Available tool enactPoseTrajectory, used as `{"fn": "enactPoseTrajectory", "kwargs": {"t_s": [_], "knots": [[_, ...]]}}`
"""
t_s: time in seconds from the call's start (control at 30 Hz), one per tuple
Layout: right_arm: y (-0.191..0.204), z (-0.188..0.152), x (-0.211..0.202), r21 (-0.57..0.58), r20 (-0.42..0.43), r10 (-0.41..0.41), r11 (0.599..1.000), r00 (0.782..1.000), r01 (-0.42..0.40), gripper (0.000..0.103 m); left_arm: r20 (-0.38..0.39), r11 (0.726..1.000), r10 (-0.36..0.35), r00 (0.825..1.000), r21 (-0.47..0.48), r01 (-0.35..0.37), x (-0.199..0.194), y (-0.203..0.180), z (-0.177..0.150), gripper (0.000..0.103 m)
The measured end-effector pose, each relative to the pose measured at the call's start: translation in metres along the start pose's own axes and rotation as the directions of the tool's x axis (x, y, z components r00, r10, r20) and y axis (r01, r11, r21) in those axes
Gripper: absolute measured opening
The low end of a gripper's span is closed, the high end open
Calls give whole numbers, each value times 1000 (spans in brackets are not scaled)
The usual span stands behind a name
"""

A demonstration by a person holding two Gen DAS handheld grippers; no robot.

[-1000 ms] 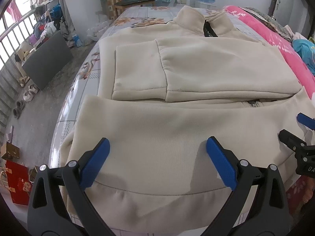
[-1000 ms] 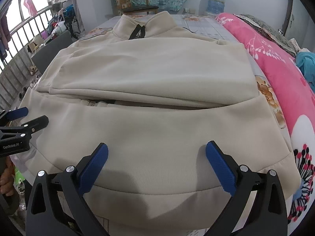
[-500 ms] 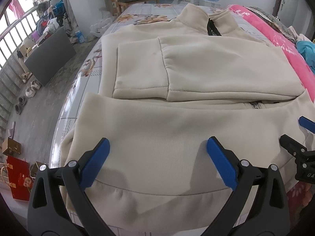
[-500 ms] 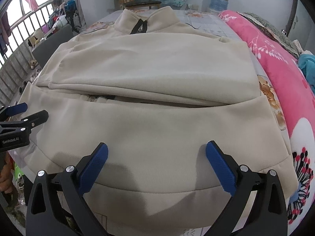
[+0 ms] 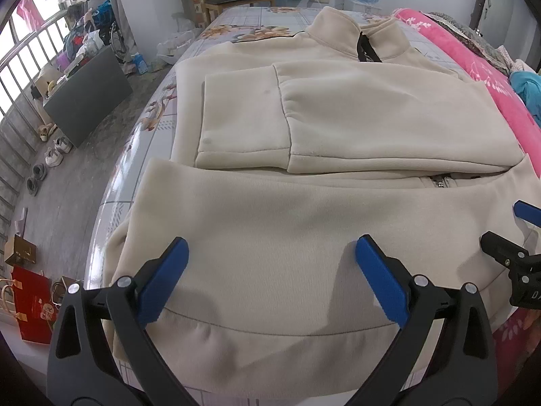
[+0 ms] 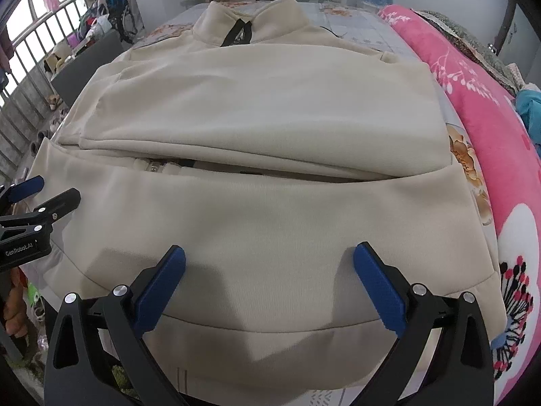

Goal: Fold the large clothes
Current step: 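Move both open grippers across the sweatshirt toward its collar, then grasp the collar with the left gripper while the right gripper grasps the collar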

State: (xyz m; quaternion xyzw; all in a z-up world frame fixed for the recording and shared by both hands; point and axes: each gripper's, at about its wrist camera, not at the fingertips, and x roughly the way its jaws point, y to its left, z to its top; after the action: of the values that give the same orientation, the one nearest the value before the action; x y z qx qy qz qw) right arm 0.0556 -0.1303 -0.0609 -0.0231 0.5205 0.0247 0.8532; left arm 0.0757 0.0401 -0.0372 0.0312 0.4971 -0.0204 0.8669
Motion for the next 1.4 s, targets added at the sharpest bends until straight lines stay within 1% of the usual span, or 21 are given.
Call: {"fn": "enactPoseTrajectory", "kwargs": {"t_s": [0.2, 0.3, 0.37, 0.43, 0.47, 0.53, 0.6, 0.67, 0.7, 0.73, 0.77, 0.83, 0.87, 0.93, 1.07, 1.17, 1.2, 1.23, 1.27, 1.37, 1.4], "knots": [[0, 1, 0, -8, -10, 5, 1000, 1000, -5, 97, 6, 1000, -12, 1000, 8, 12, 1, 2, 1, 96], [-1, 2, 0, -31, -24, 23, 999, 999, -24, 97, 18, 1000, -13, 1000, 22, 13, 0, 1, 0, 96], [-4, 4, -2, -38, -50, 55, 998, 997, -57, 97, 9, 999, -18, 1000, 41, 18, -2, 2, 3, 96], [-8, 9, -6, -31, -75, 98, 994, 992, -101, 97, 30, 999, -25, 999, 38, 24, -11, 8, 7, 96], [-10, 12, -13, -32, -67, 125, 991, 990, -127, 97, 54, 999, -32, 998, 39, 30, -21, 12, 12, 96], [-13, 22, -28, -55, -32, 147, 987, 989, -149, 97, 93, 998, -43, 995, 46, 39, -36, 19, 21, 96], [-14, 36, -45, -90, 13, 156, 984, 988, -155, 97, 136, 997, -69, 988, 54, 62, -54, 29, 40, 96], [-18, 58, -63, -120, 64, 173, 979, 983, -164, 97, 156, 993, -106, 982, 66, 96, -64, 35, 58, 96], [-20, 67, -67, -126, 77, 179, 978, 981, -168, 97, 153, 989, -136, 979, 73, 126, -68, 38, 76, 95], [-23, 80, -73, -128, 90, 190, 976, 978, -178, 97, 146, 986, -157, 977, 73, 147, -69, 40, 88, 95], [-26, 94, -77, -123, 103, 205, 974, 973, -192, 97, 150, 982, -185, 971, 73, 175, -69, 41, 103, 95], [-35, 120, -80, -102, 122, 237, 969, 964, -226, 97, 183, 979, -201, 962, 82, 188, -70, 39, 128, 91], [-41, 136, -78, -80, 132, 260, 965, 956, -252, 97, 200, 977, -206, 958, 91, 191, -67, 37, 143, 90], [-50, 165, -72, -48, 135, 291, 957, 947, -287, 97, 222, 972, -229, 948, 95, 213, -59, 33, 168, 83], [-59, 224, -41, -4, 113, 302, 953, 947, -303, 97, 195, 961, -278, 941, 47, 274, -16, 22, 223, 75], [-61, 261, -10, 29, 94, 295, 954, 951, -299, 96, 184, 954, -298, 937, 31, 297, 19, 13, 259, 73], [-61, 271, 1, 40, 87, 292, 954, 952, -297, 95, 170, 950, -313, 935, 33, 312, 31, 8, 269, 72], [-61, 279, 11, 49, 78, 289, 955, 954, -293, 94, 159, 948, -318, 935, 33, 317, 40, 6, 274, 68], [-62, 292, 27, 67, 66, 279, 957, 958, -283, 92, 145, 948, -319, 937, 27, 318, 52, 2, 282, 66], [-66, 317, 63, 98, 41, 244, 964, 969, -247, 82, 95, 942, -333, 938, -1, 335, 90, -9, 304, 57], [-68, 321, 73, 111, 34, 243, 963, 970, -245, 81, 84, 939, -341, 936, -11, 343, 97, -11, 306, 52]]}}
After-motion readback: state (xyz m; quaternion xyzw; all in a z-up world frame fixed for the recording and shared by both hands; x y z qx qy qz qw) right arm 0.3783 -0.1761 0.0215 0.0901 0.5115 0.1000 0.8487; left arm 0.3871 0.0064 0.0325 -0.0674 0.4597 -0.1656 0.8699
